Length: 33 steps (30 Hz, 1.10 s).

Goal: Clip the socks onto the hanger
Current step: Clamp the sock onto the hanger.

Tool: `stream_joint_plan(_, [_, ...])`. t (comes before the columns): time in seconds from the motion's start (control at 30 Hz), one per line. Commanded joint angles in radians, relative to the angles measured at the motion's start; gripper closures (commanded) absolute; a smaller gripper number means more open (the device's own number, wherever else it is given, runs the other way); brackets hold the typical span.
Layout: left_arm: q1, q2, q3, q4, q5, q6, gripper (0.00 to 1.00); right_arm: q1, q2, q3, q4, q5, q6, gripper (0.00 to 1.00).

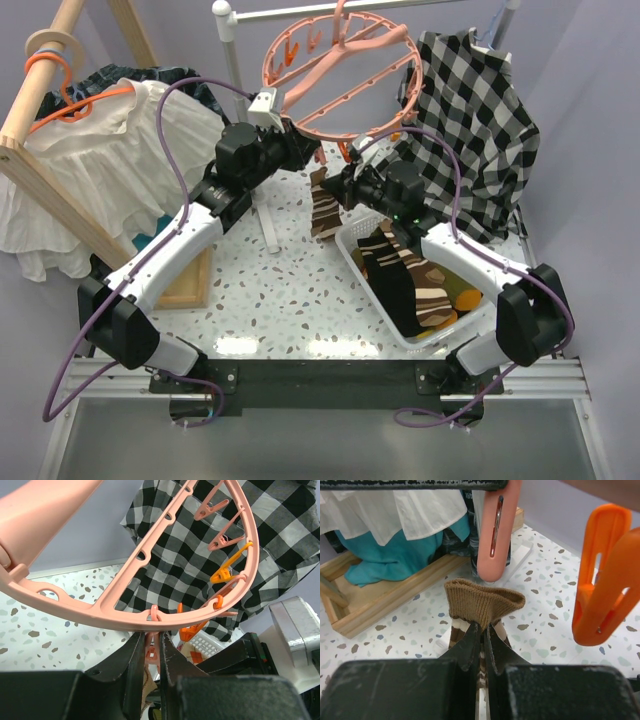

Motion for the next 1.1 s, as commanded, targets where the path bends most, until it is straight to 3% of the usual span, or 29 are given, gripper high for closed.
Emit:
stream_joint_plan(0.0, [-0.004,-0.012,0.015,-0.014,0.01,0.033,0.88,-0.001,-0.054,0.051,0.066,0.047,-0.037,1.0])
stream_joint_plan(1.07, [-0.004,-0.01,0.022,-0.06,0.042,0.039,0.89,-0.016,-0.043,0.084,0.093,0.063,-0.04,1.0])
